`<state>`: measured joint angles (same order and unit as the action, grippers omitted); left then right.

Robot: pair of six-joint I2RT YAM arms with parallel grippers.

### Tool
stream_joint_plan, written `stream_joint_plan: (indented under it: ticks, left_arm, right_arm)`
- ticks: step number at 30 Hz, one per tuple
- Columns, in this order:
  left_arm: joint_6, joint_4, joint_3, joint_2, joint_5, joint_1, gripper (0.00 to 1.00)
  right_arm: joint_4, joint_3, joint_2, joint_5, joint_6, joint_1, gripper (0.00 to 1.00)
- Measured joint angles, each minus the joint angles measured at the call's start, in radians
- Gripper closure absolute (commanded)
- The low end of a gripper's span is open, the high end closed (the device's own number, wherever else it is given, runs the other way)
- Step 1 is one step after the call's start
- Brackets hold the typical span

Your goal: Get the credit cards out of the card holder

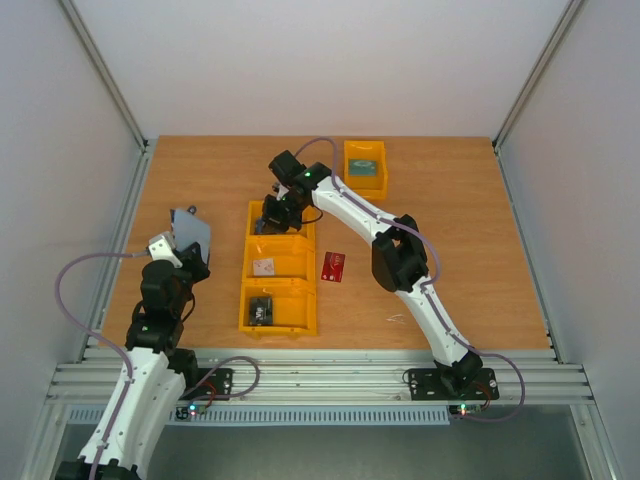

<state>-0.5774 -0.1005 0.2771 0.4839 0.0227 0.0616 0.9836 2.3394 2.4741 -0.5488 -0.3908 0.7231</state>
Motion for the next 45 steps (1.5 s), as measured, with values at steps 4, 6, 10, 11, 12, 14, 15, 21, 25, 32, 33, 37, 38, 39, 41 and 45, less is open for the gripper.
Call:
stream_joint_plan:
  ticks: [4,6,10,11,12,14,15,21,25,32,33,37,38,39,41,45]
  left_arm:
    - [-0.003,0.0,-0.001,0.0,0.0,0.0,1.0]
    - [-0.003,0.0,-0.002,0.0,0.0,0.0,1.0]
    - [-0.006,0.0,-0.003,-0.002,0.0,0.0,1.0]
    - [-0.008,0.0,-0.003,-0.003,0.0,0.0,1.0]
    - [-0.01,0.0,-0.003,-0.003,0.0,0.0,1.0]
    - [-0.014,0.0,-0.005,-0.005,0.0,0.0,1.0]
    - [-0.016,0.0,-0.005,-0.006,0.0,0.0,1.0]
    - [-0.018,0.0,-0.005,-0.007,0.0,0.0,1.0]
    - [-0.018,0.0,-0.005,-0.007,0.0,0.0,1.0]
    - [-0.018,0.0,-0.005,-0.007,0.0,0.0,1.0]
    - [-0.018,0.0,-0.005,-0.007,0.0,0.0,1.0]
    - [-0.019,0.0,-0.005,-0.007,0.0,0.0,1.0]
    - [-0.019,0.0,-0.005,-0.007,0.0,0.0,1.0]
    - [-0.02,0.0,-0.005,-0.007,0.0,0.0,1.0]
    - [-0.021,0.0,-0.005,-0.007,0.0,0.0,1.0]
    - [-0.022,0.0,-0.006,-0.006,0.0,0.0,1.0]
  right_arm:
    - [0.026,0.002,0.0,0.002,0.026,0.0,0.99]
    - [0.037,0.005,0.0,0.001,0.035,0.0,0.99]
    - [0.064,0.03,0.007,0.0,0.05,0.0,0.99]
    - [0.069,0.051,0.017,-0.002,0.052,0.0,0.99]
    - [0.072,0.074,0.03,-0.003,0.053,0.0,0.99]
    - [0.077,0.104,0.049,-0.005,0.055,0.0,0.99]
    - [0.08,0.111,0.056,-0.005,0.056,0.0,0.99]
    - [0.083,0.126,0.094,0.004,0.056,-0.002,0.99]
    - [0.085,0.13,0.105,0.01,0.057,-0.002,0.94]
    - [0.135,0.163,0.109,0.063,0.103,-0.002,0.66]
    - [0.148,0.168,0.109,0.08,0.114,-0.002,0.64]
    - [0.209,0.209,0.112,0.154,0.16,-0.001,0.57]
    - [0.222,0.222,0.112,0.171,0.173,-0.001,0.56]
    - [0.23,0.233,0.112,0.183,0.182,-0.001,0.56]
    - [0.241,0.253,0.112,0.204,0.211,-0.001,0.55]
    - [0.252,0.261,0.111,0.256,0.251,-0.001,0.57]
